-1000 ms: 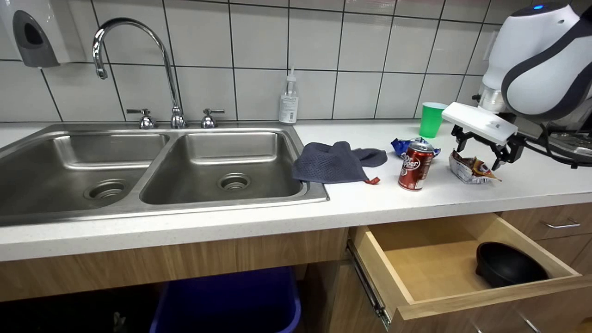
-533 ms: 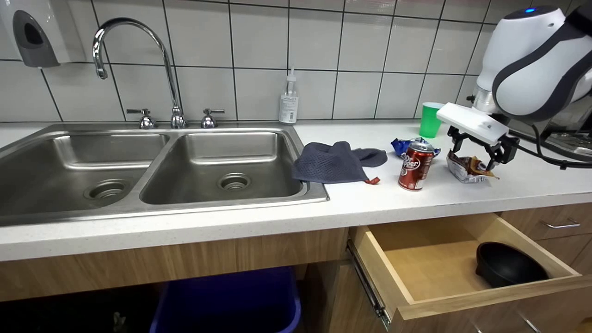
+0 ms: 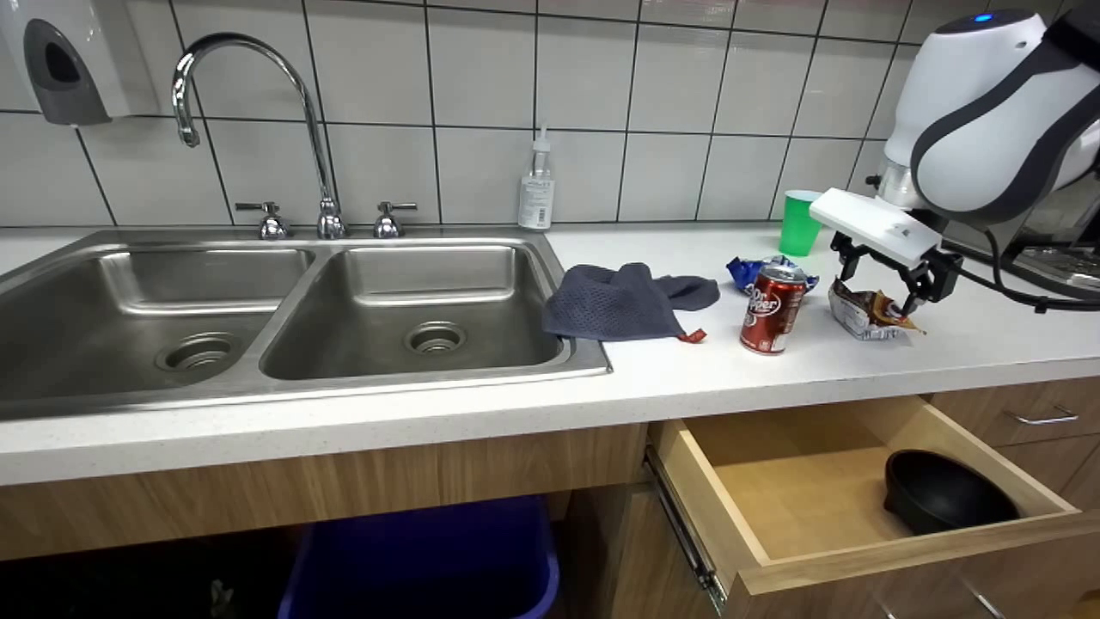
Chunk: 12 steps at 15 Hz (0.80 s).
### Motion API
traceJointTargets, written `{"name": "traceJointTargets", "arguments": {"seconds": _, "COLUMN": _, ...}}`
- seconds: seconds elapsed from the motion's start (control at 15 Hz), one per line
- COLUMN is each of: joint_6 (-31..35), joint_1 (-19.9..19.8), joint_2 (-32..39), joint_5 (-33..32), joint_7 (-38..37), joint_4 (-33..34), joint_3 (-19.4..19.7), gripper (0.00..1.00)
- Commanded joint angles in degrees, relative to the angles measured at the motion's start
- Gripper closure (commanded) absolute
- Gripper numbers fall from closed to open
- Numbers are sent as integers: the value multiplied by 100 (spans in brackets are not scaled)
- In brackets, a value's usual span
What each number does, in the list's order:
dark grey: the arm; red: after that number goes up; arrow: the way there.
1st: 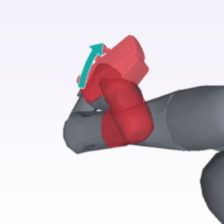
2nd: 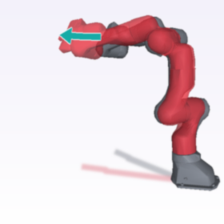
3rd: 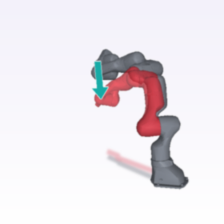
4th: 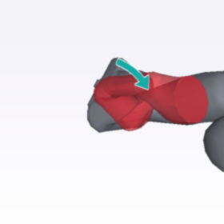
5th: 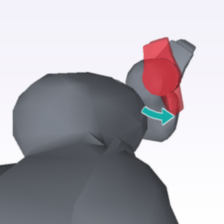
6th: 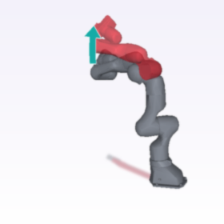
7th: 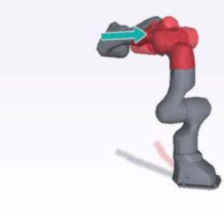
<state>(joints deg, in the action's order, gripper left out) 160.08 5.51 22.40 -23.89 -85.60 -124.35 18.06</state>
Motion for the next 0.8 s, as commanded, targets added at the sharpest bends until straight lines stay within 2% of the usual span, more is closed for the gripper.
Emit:
{"name": "traceJointTargets", "arguments": {"seconds": 0.0, "joint_6": 13, "joint_1": 110, "joint_2": 50, "joint_5": 120, "joint_7": -2, "joint_4": 88, "joint_3": 99, "gripper": 0}}
{"name": "traceJointTargets", "arguments": {"seconds": 0.33, "joint_6": 28, "joint_1": 126, "joint_2": 39, "joint_5": 129, "joint_7": -12, "joint_4": 70, "joint_3": 110, "gripper": 0}}
{"name": "traceJointTargets", "arguments": {"seconds": 0.4, "joint_6": 34, "joint_1": 126, "joint_2": 33, "joint_5": 133, "joint_7": -13, "joint_4": 63, "joint_3": 109, "gripper": 25}}
{"name": "traceJointTargets", "arguments": {"seconds": 0.47, "joint_6": 37, "joint_1": 135, "joint_2": 31, "joint_5": 124, "joint_7": -24, "joint_4": 61, "joint_3": 118, "gripper": 26}}
{"name": "traceJointTargets", "arguments": {"seconds": 0.73, "joint_6": 41, "joint_1": 169, "joint_2": 22, "joint_5": 105, "joint_7": -41, "joint_4": 42, "joint_3": 148, "gripper": 58}}
